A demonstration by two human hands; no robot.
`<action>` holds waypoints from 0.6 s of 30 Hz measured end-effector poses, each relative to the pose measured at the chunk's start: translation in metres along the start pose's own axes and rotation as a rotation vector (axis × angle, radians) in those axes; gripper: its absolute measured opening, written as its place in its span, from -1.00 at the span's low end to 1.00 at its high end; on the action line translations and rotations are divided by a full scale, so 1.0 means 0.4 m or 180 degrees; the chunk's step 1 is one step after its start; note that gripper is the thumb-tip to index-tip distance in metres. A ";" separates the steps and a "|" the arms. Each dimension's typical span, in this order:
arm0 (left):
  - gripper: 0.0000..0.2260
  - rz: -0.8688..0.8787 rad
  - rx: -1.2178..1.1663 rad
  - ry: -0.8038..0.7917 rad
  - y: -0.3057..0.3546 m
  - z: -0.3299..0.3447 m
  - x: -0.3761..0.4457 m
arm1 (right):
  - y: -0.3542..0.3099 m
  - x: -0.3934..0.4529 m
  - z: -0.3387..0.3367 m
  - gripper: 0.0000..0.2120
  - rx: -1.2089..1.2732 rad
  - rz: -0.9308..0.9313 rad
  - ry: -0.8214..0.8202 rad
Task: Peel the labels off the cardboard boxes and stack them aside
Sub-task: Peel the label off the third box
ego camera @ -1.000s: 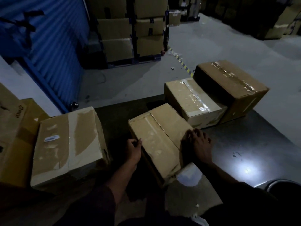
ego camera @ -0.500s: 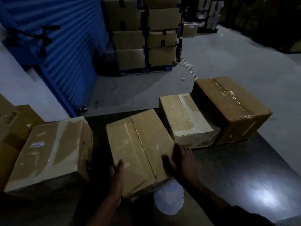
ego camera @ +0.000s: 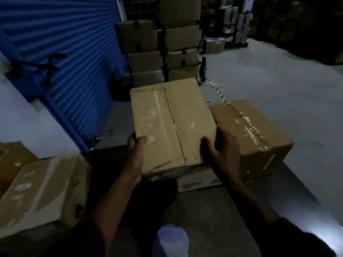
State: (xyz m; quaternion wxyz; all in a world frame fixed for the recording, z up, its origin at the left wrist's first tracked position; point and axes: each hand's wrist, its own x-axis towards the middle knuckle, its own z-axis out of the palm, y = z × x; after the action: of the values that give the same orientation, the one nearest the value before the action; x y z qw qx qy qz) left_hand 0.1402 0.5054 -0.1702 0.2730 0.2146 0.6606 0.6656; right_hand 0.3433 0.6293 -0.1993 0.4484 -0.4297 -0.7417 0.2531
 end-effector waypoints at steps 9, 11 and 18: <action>-0.71 0.0053 0.0130 -0.0939 0.056 0.440 0.046 | 0.177 0.205 -0.293 -0.54 -0.0460 0.0302 0.0742; -0.76 0.0057 0.0145 -0.1141 0.056 0.524 0.038 | 0.200 0.238 -0.356 -0.55 -0.0487 0.0372 0.0843; -0.36 -0.0016 0.0221 -0.1428 0.073 0.707 0.030 | 0.290 0.386 -0.489 -0.65 -0.0522 0.0800 0.1051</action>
State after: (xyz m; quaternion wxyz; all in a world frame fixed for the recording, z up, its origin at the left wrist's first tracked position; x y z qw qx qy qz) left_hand 0.3116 0.7294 -0.1320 0.4072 0.3649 0.6064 0.5774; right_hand 0.5282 0.8193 -0.1265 0.4922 -0.5894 -0.6170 0.1721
